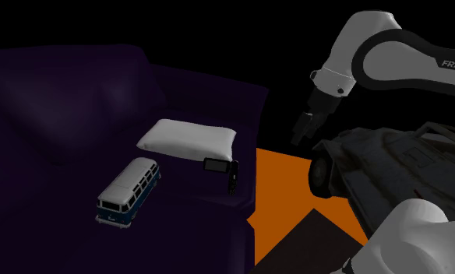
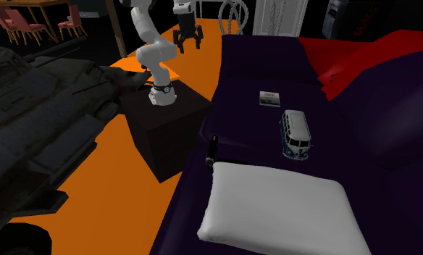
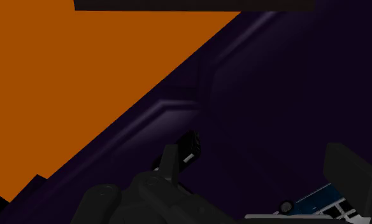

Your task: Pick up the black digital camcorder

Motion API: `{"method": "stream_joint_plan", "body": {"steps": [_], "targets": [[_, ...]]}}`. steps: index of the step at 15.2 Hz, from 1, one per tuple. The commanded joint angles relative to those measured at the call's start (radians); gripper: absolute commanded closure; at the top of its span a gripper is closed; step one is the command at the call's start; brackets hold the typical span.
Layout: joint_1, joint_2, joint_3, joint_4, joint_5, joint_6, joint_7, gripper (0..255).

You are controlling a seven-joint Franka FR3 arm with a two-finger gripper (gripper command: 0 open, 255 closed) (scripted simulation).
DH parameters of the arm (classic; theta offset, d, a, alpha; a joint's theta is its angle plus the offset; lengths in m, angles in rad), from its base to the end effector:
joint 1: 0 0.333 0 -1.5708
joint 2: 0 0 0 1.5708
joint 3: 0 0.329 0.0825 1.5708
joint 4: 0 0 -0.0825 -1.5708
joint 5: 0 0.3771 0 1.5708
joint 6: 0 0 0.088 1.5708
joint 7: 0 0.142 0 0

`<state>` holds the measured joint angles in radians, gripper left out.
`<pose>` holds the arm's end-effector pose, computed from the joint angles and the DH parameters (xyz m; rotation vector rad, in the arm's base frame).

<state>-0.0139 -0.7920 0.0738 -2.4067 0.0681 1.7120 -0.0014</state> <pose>0.3048 0.0320 0.5550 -3.1204 -0.0555 -0.1495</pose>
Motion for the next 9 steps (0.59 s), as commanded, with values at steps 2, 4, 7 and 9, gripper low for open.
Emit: {"method": "stream_joint_plan", "body": {"steps": [2,4,7,9], "targets": [[-0.004,0.028,-0.004,-0.006,-0.002,0.031,-0.004,0],[-0.012,0.087,-0.011,-0.013,-0.006,0.093,-0.012,0],[-0.024,0.182,-0.021,-0.014,-0.012,0.183,-0.023,0],[-0.031,0.251,-0.028,-0.007,-0.015,0.241,-0.031,0]]}}
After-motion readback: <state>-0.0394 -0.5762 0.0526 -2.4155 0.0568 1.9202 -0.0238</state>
